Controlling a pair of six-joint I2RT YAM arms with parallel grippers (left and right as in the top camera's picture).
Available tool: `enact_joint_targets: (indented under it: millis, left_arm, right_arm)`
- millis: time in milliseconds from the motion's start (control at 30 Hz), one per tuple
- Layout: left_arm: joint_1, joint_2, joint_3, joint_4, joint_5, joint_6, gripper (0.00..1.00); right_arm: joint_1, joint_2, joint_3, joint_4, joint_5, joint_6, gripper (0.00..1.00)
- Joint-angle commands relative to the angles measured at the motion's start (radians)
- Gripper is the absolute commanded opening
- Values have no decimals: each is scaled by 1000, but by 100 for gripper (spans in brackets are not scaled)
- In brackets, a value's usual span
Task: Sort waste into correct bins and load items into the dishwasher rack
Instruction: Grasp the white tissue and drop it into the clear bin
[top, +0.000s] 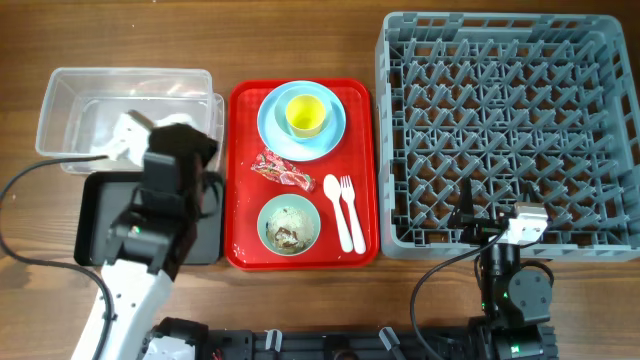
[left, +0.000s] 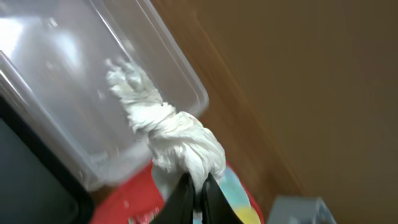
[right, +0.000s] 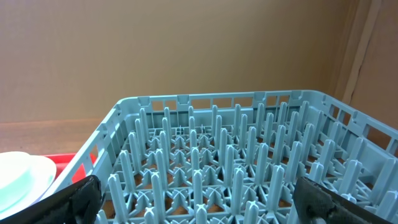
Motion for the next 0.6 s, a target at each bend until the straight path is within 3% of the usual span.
enact_joint_targets:
  millis: [0,167,200,233,267,367,500,567]
  left_arm:
    - [98,112,7,63,3,111,9]
    - [194,330,8,231,89,200,11]
    - [209,365,8,264,112,218,31]
    - [223,392,8,296,138,236,64]
    - [235,409,8,327,172,264,79]
    - [258,410,13,378,261,316,96]
    - [261,352,66,328,301,322,97]
    - [251,296,103,255,372,322,92]
  right_arm:
    - [4,-5,-1,5,17,12,100]
    - [4,-5,-1,5,17,12,100]
    - [4,-5,-1,5,17,11,100]
    - [4,-5,-1,5,17,11,100]
    - [4,-5,-1,5,17,12,100]
    - [4,-5,-1,5,17,12,100]
    - [4,-5,-1,5,17,11,100]
    - [4,-5,-1,5,17,11,100]
